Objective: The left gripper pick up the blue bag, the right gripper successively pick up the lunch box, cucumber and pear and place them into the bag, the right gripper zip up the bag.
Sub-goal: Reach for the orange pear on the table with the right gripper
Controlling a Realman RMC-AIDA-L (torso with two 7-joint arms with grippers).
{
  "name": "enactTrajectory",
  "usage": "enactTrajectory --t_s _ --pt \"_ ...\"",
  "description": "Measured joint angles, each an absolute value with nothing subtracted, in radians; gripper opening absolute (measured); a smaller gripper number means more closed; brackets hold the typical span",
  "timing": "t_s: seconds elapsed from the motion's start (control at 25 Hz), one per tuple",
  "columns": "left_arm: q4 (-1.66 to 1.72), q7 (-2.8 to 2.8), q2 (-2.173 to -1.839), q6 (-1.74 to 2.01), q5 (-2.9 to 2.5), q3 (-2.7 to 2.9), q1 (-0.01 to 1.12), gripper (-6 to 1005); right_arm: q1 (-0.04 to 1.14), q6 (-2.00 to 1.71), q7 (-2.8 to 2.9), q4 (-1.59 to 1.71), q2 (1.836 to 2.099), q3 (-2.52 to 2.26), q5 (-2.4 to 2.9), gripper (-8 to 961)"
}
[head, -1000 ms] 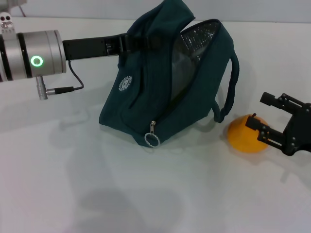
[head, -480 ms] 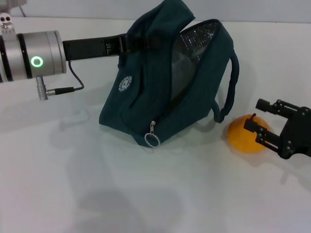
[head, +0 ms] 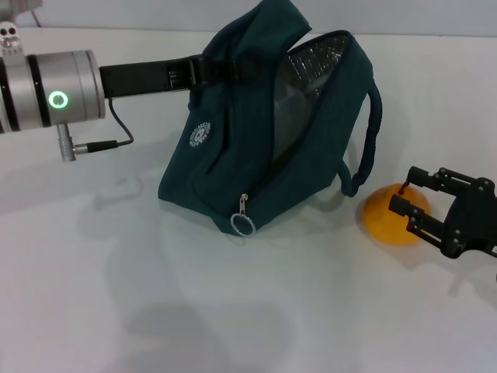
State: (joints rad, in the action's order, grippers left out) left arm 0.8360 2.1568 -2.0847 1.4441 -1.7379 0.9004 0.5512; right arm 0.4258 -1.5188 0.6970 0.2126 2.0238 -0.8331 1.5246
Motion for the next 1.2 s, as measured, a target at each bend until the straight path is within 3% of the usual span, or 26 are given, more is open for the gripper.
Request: enactTrajectory --t_s 0.44,0.68,1.2 --pt "0.836 2.157 -2.086 1.445 -1.738 0.900 0.548 134 0.426 -1.514 0.688 0.207 2.026 -0.833 1.521 480" --pt "0.836 2.157 -2.086 1.445 -1.738 0.902 0.547 134 0.428 -1.520 0.688 0.207 2.028 -0.832 1.516 373" --pt "0.836 2.157 -2.086 1.447 -1.738 0.902 0.539 135 0.458 -1.512 0.680 0.196 2.028 -0.832 1.515 368"
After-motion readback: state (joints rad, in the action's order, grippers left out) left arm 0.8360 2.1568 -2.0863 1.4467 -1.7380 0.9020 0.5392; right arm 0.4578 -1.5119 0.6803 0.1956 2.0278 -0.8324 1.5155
